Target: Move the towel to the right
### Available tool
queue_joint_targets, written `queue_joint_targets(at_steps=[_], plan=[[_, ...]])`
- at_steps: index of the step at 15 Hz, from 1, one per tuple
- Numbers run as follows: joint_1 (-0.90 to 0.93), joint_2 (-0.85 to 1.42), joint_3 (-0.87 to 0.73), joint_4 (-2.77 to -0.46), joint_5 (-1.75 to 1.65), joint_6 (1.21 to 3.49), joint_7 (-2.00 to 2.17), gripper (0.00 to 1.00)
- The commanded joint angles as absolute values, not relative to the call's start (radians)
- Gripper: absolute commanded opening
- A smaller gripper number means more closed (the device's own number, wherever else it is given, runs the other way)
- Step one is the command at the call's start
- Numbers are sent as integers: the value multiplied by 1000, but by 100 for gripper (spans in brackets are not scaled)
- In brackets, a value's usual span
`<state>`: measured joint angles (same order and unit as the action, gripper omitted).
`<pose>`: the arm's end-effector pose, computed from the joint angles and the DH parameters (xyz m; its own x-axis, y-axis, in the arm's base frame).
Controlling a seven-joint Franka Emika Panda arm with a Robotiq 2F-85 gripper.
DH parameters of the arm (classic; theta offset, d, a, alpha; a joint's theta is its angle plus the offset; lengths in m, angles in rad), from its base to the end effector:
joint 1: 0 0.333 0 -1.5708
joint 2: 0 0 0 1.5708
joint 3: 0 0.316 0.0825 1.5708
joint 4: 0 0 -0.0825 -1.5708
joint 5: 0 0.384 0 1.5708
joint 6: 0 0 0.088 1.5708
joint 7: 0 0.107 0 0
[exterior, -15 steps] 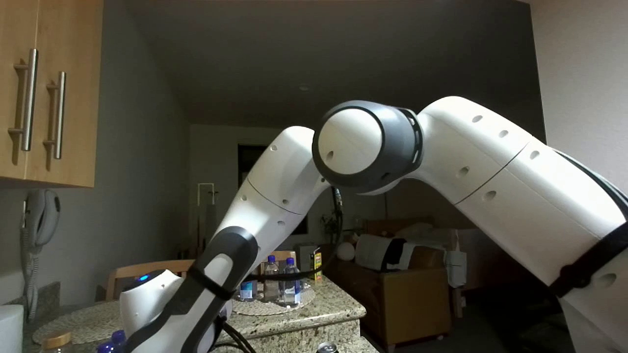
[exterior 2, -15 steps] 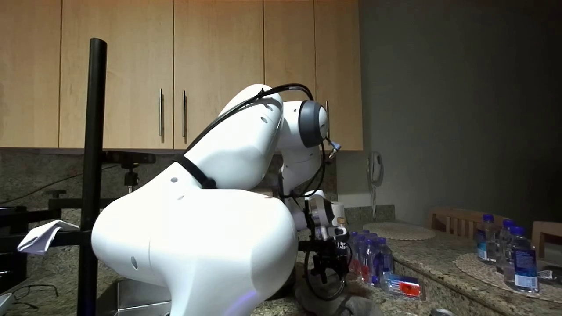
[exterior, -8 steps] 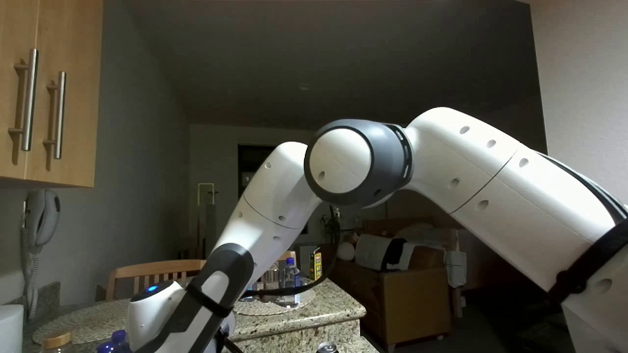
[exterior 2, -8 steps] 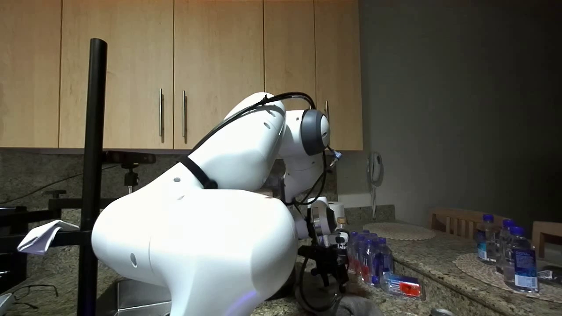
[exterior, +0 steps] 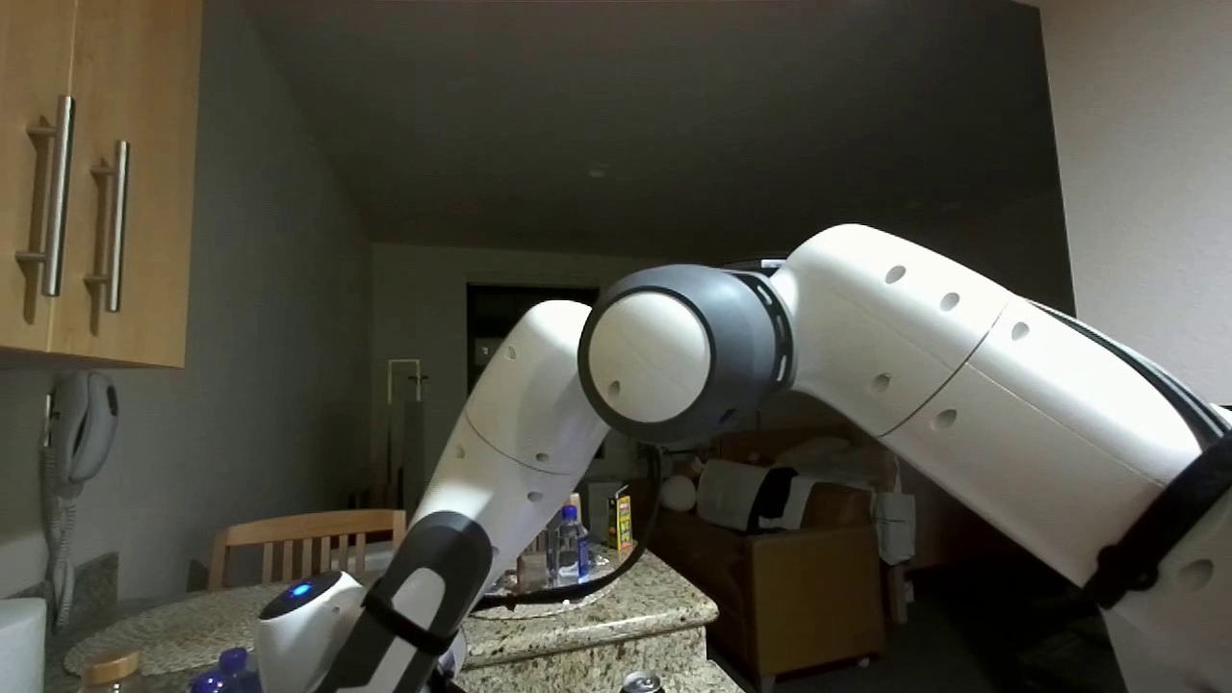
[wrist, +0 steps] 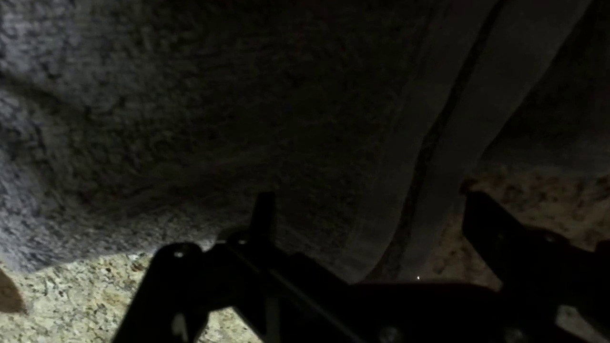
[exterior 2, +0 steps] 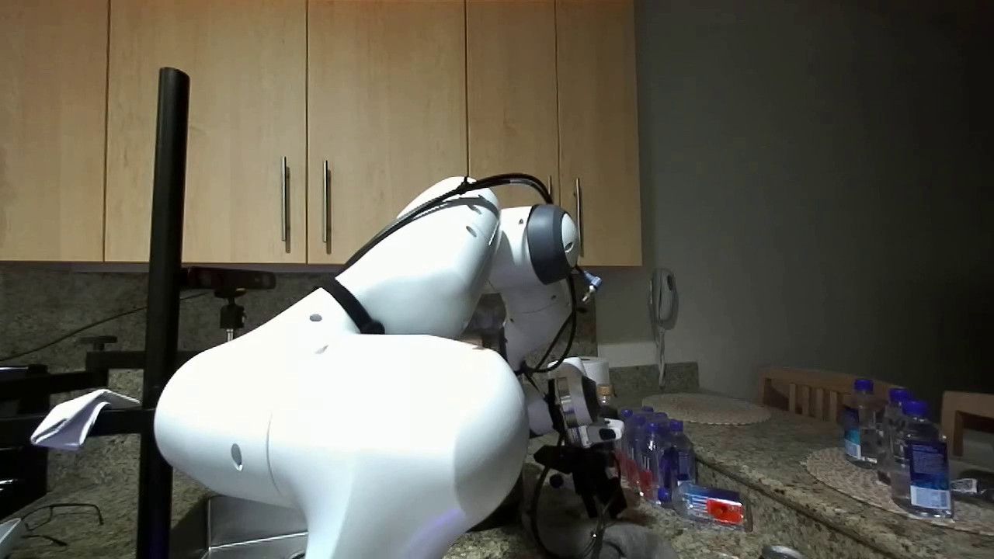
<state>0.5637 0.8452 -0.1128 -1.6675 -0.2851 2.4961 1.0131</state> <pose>0.5999 0.2998 0.1131 0.9455 -0.2702 0.1819 -0.3014 -0.9375 0.1739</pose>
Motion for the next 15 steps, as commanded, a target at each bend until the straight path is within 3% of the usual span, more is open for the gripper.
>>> queue_joint_targets(at_steps=[1, 4, 5, 6, 15], plan=[[568, 874, -136, -1650, -292, 2517, 1064, 100], [570, 891, -151, -1642, -299, 2526, 1071, 100], [568, 892, -152, -1640, -298, 2525, 1069, 90], [568, 891, -153, -1642, -298, 2531, 1069, 74], [551, 883, -134, -1642, -279, 2540, 1041, 15]])
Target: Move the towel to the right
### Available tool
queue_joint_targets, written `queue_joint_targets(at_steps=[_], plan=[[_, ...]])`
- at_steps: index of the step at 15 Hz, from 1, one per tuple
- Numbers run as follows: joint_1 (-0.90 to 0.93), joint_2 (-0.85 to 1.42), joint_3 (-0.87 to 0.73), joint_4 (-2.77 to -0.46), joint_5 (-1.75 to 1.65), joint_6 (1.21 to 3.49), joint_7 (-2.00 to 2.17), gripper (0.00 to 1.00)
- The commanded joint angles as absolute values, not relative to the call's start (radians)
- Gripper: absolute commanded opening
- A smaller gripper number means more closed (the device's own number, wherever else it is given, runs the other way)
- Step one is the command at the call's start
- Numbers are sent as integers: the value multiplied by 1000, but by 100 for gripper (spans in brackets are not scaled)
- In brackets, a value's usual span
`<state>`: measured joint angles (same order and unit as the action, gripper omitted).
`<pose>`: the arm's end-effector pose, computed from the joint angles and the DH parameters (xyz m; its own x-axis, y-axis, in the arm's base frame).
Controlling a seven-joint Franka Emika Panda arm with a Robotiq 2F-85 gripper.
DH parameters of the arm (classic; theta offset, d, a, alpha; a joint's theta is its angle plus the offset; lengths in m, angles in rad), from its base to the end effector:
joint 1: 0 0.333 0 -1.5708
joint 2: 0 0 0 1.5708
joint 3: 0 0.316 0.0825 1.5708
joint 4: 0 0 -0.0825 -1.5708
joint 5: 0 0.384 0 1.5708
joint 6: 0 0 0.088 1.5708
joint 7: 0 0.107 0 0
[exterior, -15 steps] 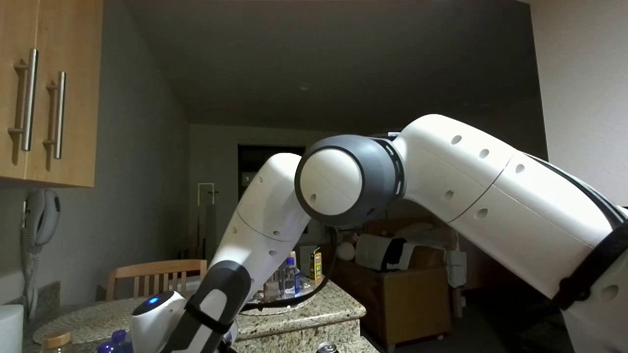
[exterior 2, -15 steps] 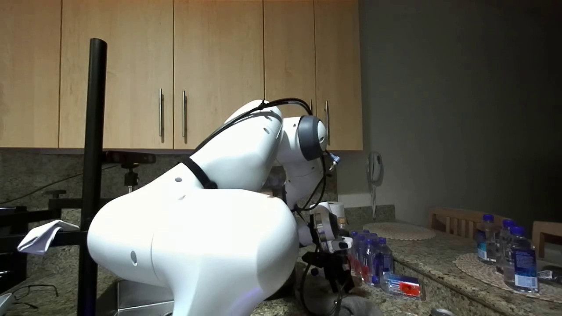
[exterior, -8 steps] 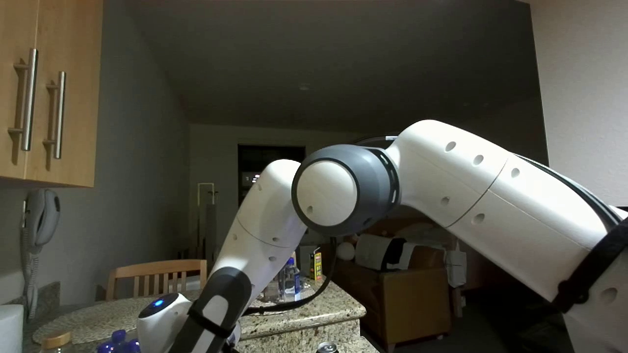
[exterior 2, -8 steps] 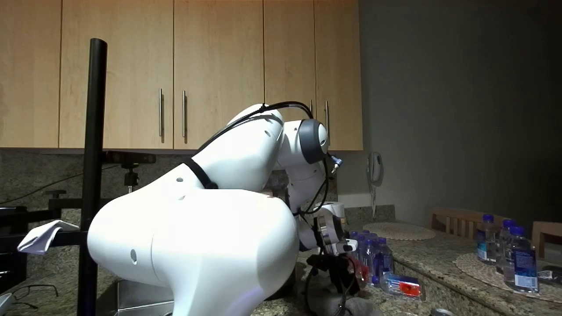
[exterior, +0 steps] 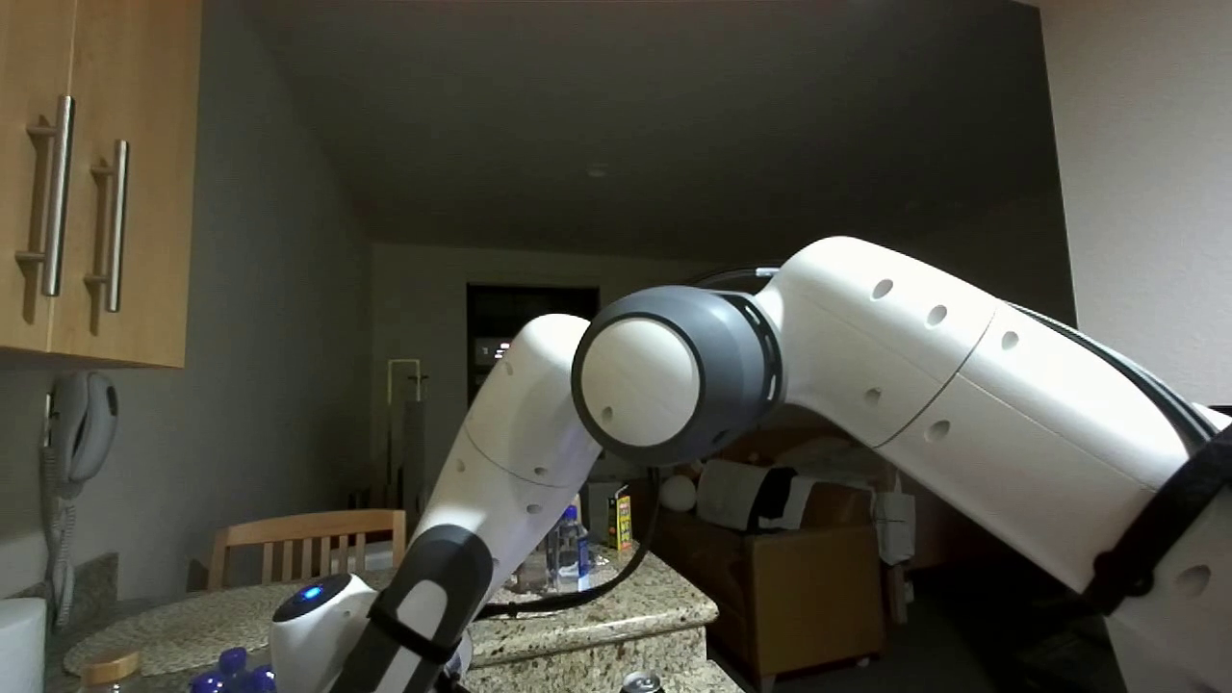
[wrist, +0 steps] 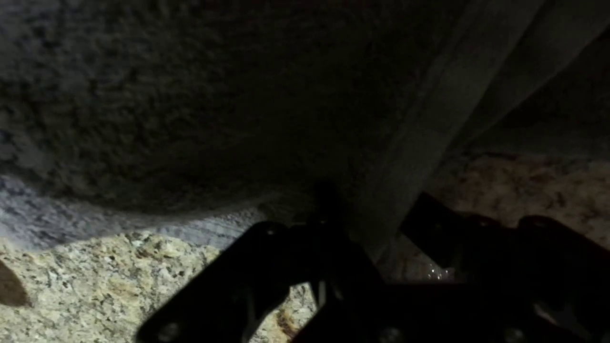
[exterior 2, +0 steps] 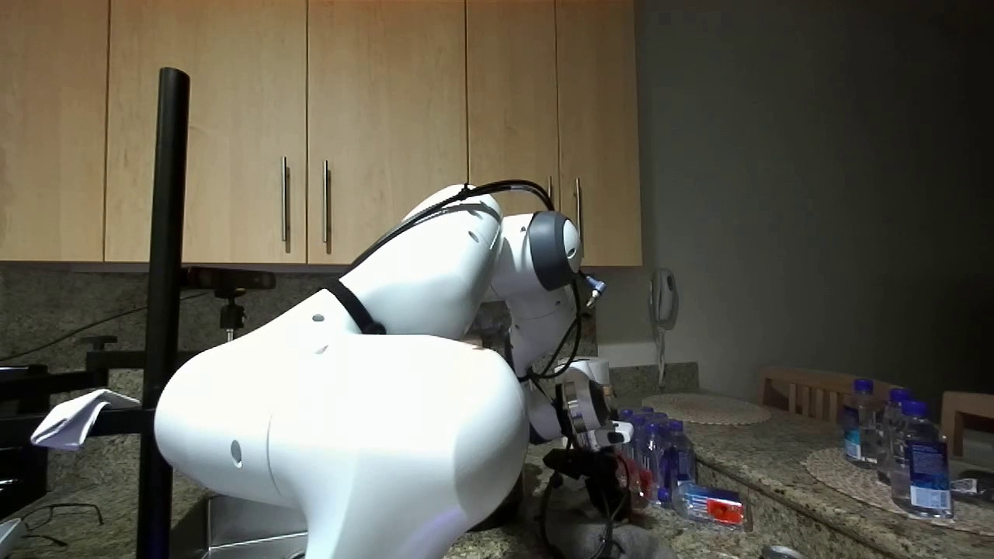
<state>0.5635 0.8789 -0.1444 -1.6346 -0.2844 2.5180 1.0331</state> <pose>0.6142 0.2873 0.1066 0.9297 -0.2988 0.2152 -0.3368 -0.9263 0.1689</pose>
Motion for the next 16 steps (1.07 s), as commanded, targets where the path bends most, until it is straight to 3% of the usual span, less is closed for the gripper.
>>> queue_joint_targets(at_steps=[1, 5, 7, 16], plan=[[550, 879, -135, -1643, -279, 2540, 1041, 10], [552, 842, -142, -1659, -287, 2544, 1038, 5], [553, 822, -147, -1670, -291, 2545, 1041, 12], [534, 691, -146, -1723, -296, 2547, 1043, 11]])
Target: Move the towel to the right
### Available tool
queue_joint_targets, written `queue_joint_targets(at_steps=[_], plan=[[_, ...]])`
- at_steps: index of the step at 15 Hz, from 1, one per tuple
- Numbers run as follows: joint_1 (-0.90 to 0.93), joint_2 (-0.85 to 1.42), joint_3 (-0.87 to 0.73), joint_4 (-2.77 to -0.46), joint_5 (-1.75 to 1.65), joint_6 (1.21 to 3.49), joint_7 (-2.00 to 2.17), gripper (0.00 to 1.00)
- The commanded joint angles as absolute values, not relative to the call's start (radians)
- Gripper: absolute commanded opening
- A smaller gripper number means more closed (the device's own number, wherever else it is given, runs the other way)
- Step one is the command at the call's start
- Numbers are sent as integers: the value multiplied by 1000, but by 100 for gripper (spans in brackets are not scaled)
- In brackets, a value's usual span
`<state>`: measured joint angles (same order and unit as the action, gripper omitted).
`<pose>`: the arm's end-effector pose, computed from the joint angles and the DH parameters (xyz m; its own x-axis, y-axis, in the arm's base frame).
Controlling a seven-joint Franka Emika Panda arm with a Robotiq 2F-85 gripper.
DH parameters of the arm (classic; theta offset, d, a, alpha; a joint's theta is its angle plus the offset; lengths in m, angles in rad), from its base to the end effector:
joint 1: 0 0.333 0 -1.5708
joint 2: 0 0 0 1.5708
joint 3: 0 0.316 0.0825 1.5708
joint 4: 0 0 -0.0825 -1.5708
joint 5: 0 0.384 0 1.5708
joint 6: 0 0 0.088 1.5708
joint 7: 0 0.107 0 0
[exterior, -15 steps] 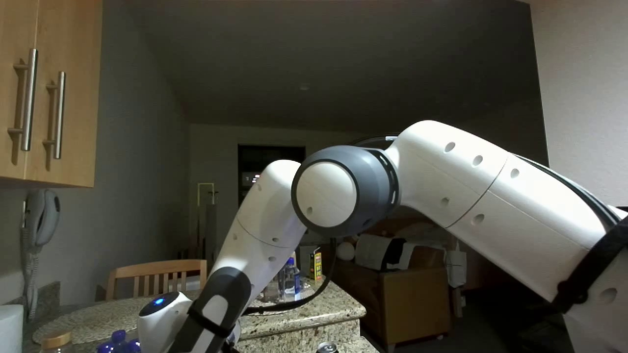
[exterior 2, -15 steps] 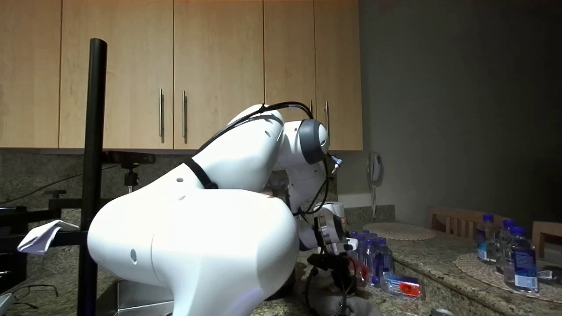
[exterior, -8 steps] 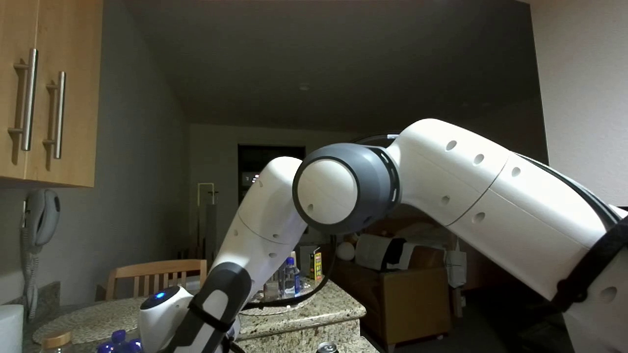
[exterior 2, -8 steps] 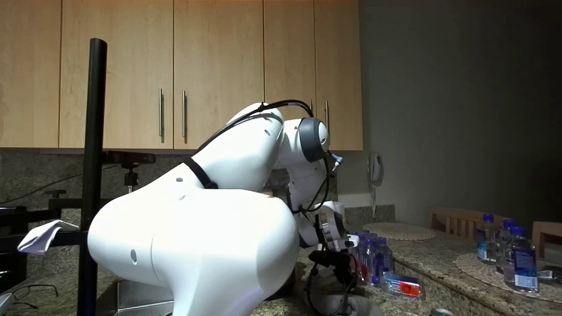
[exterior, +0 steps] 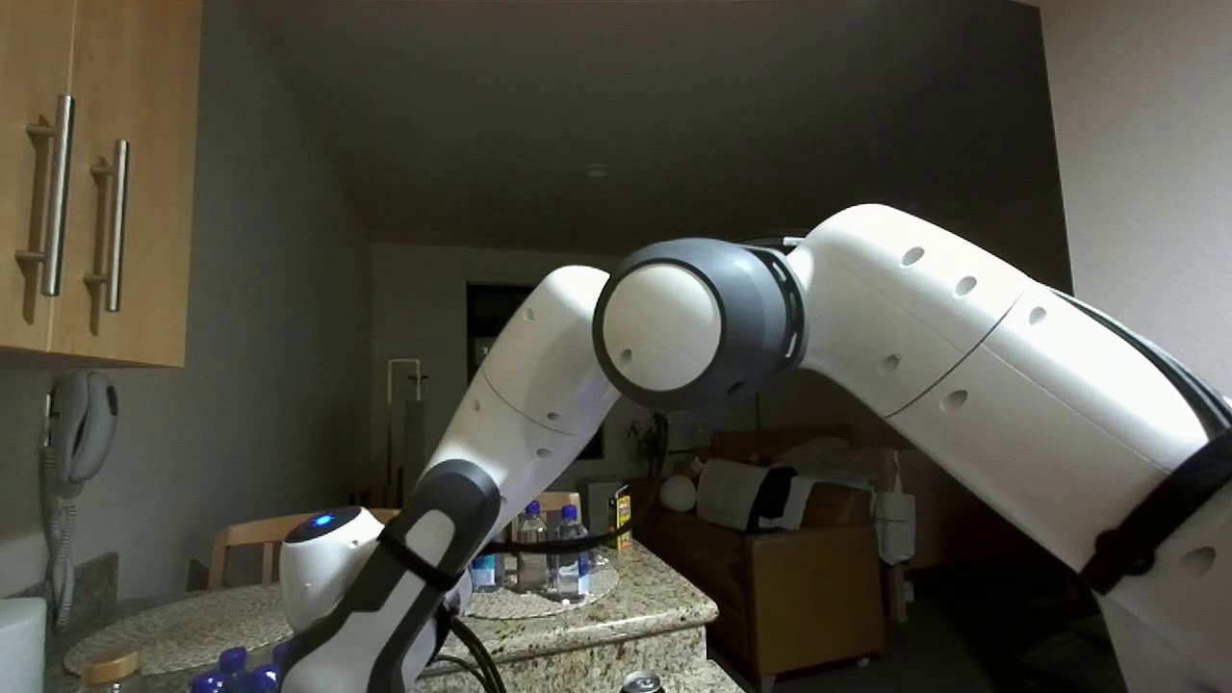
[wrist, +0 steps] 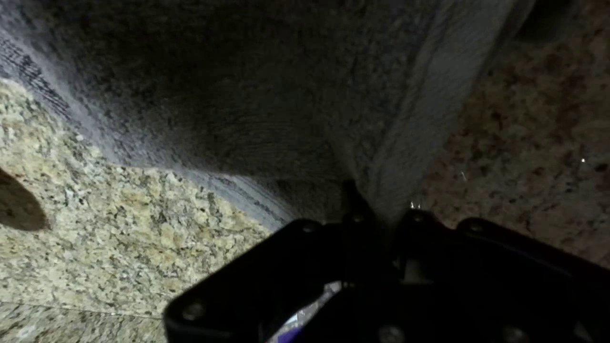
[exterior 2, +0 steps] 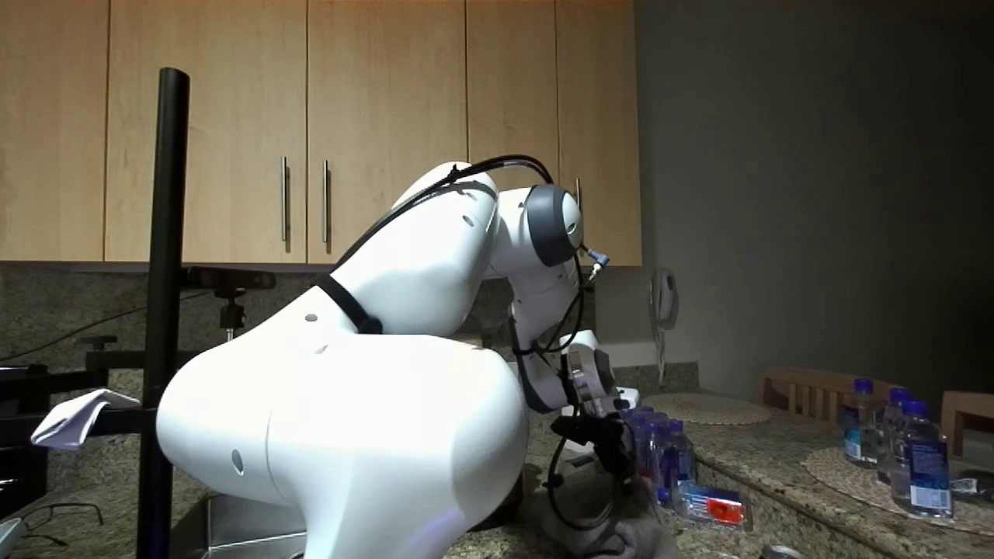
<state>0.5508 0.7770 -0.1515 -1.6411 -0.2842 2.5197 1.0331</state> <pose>0.6347 0.2848 0.1741 0.9032 -0.3270 0.2780 -0.3645 -0.9263 0.0949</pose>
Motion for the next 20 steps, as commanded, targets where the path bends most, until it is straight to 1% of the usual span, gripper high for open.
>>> queue_joint_targets(at_steps=[1, 10, 20], plan=[[528, 672, -146, -1731, -296, 2543, 1042, 11], [447, 432, -123, -1873, -304, 2477, 1019, 10], [396, 190, -87, -1973, -460, 2271, 1127, 10]])
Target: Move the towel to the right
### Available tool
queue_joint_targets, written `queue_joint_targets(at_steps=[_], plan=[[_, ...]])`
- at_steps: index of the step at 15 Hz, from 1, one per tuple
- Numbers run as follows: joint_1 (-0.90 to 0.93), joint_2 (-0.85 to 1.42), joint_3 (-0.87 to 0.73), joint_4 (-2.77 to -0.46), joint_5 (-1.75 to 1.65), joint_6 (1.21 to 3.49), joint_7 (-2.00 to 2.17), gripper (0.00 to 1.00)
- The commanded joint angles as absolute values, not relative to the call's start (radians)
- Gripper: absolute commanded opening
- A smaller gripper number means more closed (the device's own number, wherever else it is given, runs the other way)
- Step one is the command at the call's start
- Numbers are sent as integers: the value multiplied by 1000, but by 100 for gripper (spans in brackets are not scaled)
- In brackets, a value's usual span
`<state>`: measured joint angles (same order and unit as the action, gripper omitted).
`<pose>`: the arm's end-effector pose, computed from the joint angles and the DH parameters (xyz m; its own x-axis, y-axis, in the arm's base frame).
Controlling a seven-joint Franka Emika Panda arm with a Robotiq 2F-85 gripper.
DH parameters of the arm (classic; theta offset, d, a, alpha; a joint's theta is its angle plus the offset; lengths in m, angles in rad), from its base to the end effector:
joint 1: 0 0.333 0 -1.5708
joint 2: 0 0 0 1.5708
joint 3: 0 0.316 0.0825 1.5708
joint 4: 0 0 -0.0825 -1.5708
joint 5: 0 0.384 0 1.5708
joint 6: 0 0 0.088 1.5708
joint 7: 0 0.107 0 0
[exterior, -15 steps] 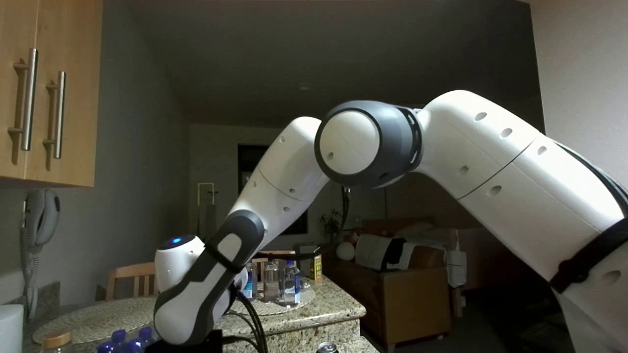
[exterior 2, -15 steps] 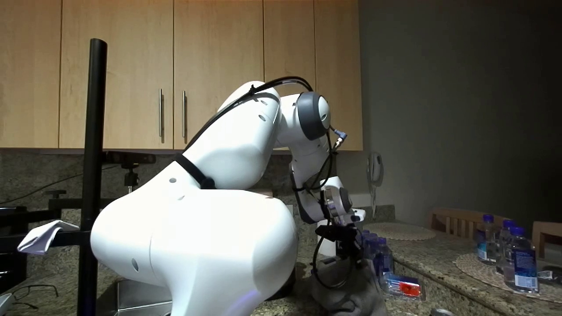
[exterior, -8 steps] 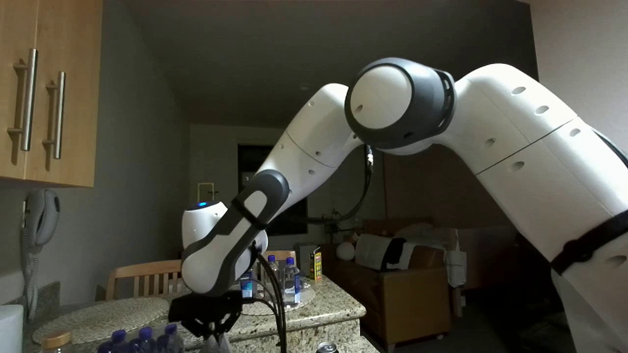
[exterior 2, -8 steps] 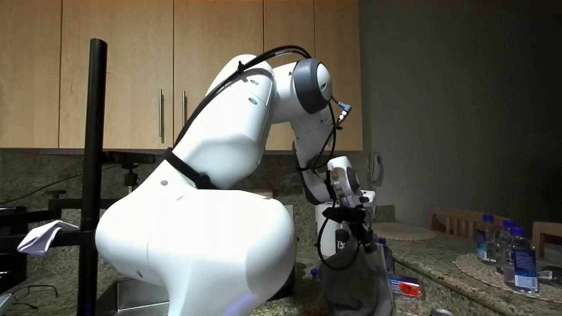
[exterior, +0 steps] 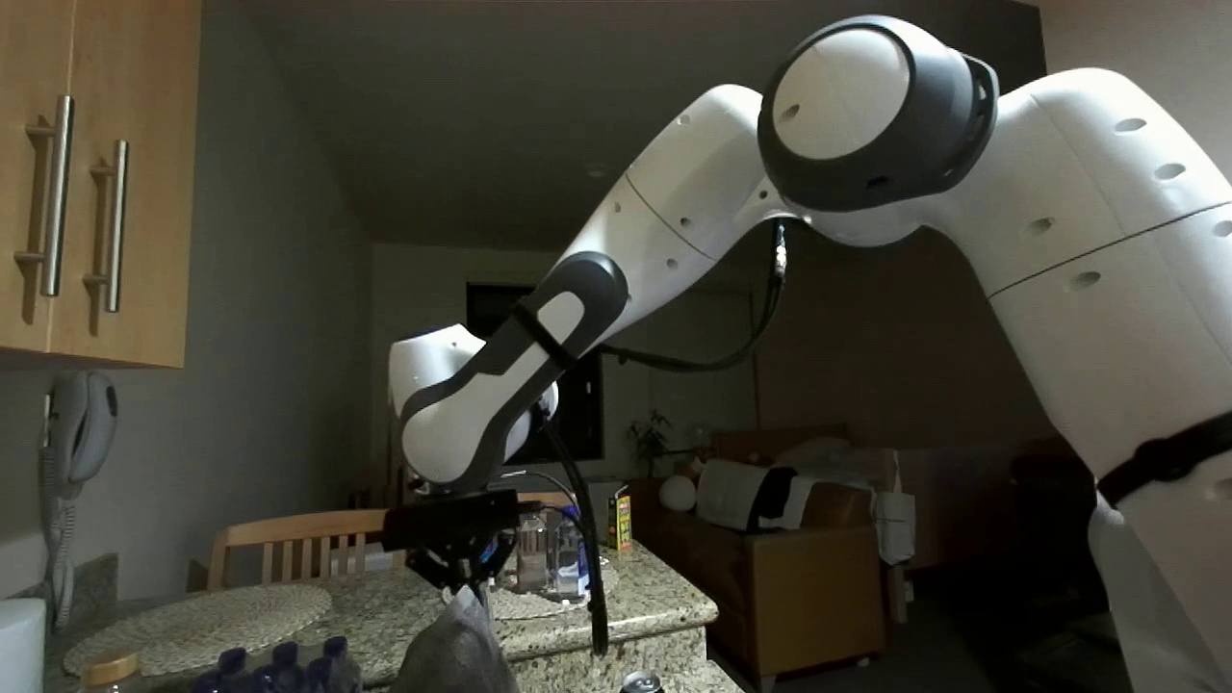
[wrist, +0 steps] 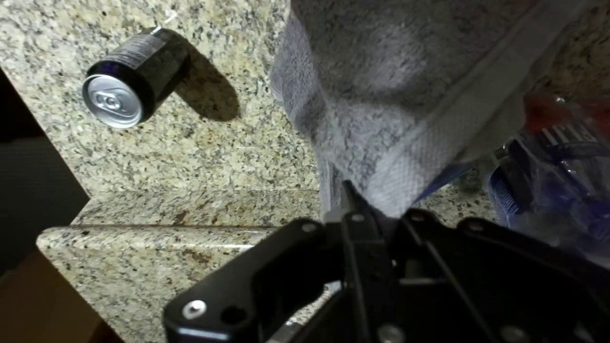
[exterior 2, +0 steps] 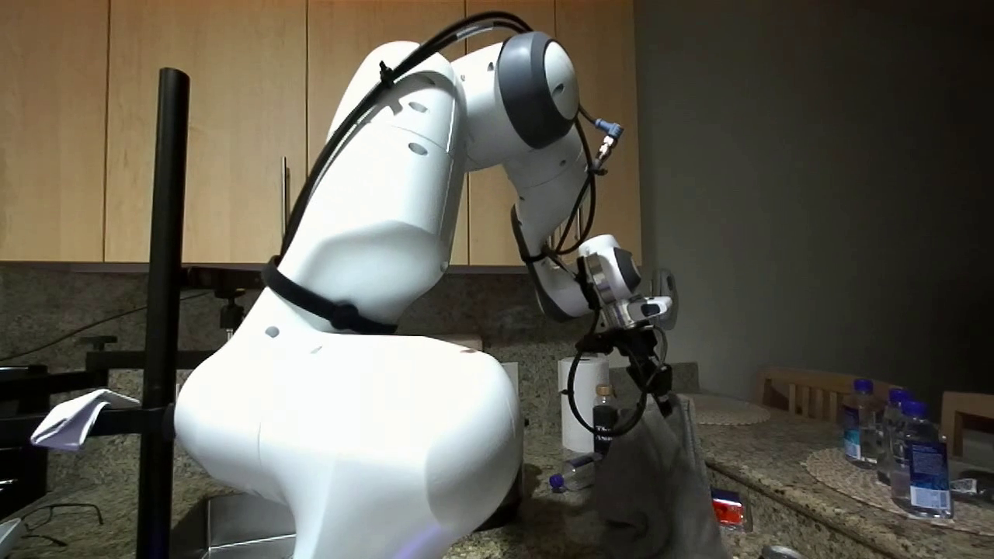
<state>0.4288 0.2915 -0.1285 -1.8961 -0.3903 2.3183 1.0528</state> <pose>0.6052 0.1848 0.3653 0.8355 -0.4320 0.3397 -0.4888 -0.8666 0.1001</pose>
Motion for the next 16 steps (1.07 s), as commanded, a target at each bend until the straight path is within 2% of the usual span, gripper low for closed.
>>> queue_joint_targets(at_steps=[1, 6, 16], plan=[[390, 165, -79, -1986, -485, 2249, 1156, 10], [337, 68, -10, -2029, -554, 2139, 1249, 10], [252, -161, 134, -2115, -677, 2055, 1452, 10]])
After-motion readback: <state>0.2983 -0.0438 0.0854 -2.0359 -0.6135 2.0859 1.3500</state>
